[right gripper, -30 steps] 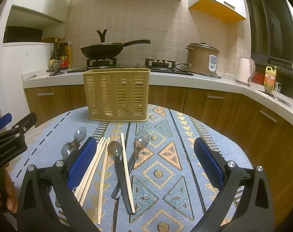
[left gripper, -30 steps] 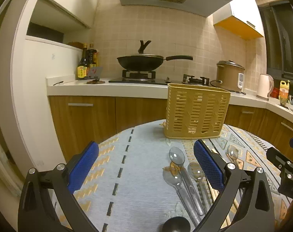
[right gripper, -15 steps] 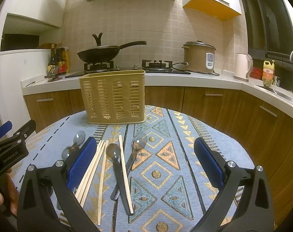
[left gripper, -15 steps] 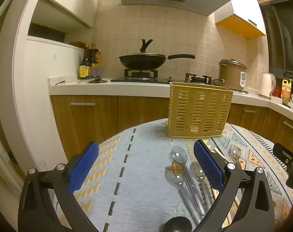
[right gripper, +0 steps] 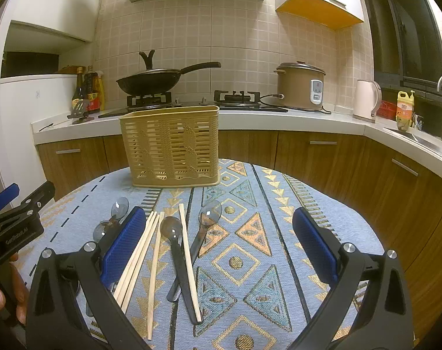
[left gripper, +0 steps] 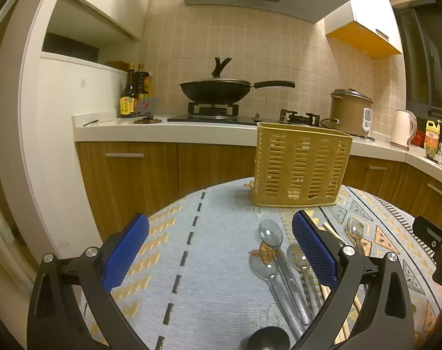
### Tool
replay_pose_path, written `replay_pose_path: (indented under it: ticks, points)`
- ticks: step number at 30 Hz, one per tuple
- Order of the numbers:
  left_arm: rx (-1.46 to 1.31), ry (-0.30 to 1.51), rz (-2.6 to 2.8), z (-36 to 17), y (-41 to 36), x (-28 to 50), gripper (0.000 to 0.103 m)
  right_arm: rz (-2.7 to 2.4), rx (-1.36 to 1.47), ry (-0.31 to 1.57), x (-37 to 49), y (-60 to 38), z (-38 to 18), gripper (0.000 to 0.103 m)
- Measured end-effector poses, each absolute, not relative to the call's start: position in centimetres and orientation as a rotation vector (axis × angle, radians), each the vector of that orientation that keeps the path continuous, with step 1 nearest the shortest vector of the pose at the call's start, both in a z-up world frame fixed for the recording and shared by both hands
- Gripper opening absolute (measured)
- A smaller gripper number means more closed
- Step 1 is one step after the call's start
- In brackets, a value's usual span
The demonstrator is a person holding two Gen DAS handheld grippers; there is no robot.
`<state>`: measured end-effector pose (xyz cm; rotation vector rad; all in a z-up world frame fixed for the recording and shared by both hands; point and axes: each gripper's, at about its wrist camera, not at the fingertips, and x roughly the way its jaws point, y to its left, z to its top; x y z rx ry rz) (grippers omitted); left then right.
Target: Organize utensils
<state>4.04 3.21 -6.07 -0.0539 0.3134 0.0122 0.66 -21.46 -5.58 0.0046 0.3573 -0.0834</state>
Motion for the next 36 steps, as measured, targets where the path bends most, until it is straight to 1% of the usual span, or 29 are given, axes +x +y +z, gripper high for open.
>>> replay_pose_path:
  ticks: [36]
  points:
    - [-0.074,0.329,0.021,-6.46,3.77,4.22,0.096,-0.105,0.023,0.359,0.61,-21.65,-5.91,0.097]
